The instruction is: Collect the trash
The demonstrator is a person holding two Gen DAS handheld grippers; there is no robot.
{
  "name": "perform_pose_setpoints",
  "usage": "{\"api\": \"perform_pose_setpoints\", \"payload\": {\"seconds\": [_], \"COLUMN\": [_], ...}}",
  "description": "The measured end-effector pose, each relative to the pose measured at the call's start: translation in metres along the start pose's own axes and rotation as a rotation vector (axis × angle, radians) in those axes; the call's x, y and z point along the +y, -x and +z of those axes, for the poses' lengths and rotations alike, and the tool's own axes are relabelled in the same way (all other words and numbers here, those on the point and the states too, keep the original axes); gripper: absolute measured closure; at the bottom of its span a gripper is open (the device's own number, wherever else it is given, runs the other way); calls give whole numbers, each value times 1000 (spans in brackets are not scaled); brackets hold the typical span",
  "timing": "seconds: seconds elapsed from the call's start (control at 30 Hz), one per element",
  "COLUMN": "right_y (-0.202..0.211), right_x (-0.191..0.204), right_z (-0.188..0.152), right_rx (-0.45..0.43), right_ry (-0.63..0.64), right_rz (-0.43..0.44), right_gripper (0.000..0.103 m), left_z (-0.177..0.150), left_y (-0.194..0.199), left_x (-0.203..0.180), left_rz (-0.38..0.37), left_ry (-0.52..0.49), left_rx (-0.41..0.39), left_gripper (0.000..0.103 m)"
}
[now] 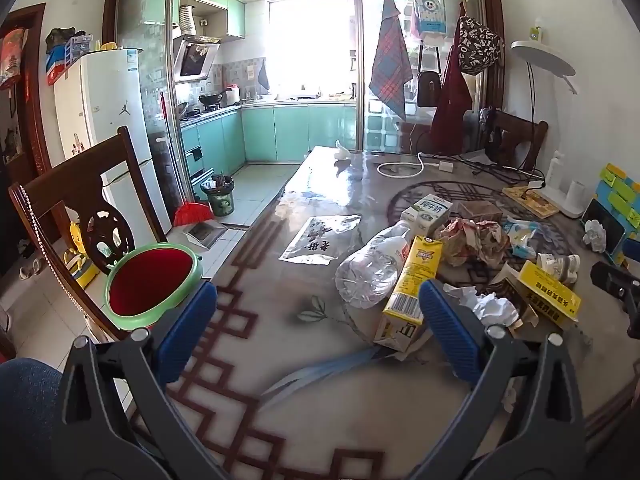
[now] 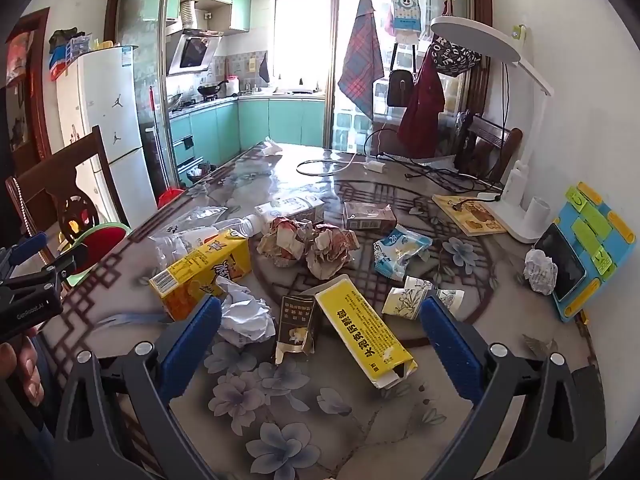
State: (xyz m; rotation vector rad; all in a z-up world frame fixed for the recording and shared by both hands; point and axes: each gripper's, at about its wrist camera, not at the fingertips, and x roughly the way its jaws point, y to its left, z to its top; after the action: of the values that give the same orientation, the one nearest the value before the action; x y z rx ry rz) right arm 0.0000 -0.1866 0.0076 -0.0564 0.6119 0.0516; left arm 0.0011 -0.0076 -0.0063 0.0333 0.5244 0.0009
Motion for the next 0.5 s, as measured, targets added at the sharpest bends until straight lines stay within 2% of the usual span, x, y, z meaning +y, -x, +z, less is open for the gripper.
{"api": "perform_pose_setpoints", "payload": {"seconds": [0.33, 0.5], "right_y": [-2, -4], "right_x": [0, 3], "right_z": [-1, -2], "right_rx": [11, 18], "right_ry": [9, 37], "right_rz": [-1, -31], "right_gripper": [6, 6], "left_z": [1, 1], "left_y": [1, 4], "left_x": [2, -2], "left_rz": [-29, -25], "left_ry": [9, -12], "left_rx": [3, -1], "left_gripper": [4, 4]}}
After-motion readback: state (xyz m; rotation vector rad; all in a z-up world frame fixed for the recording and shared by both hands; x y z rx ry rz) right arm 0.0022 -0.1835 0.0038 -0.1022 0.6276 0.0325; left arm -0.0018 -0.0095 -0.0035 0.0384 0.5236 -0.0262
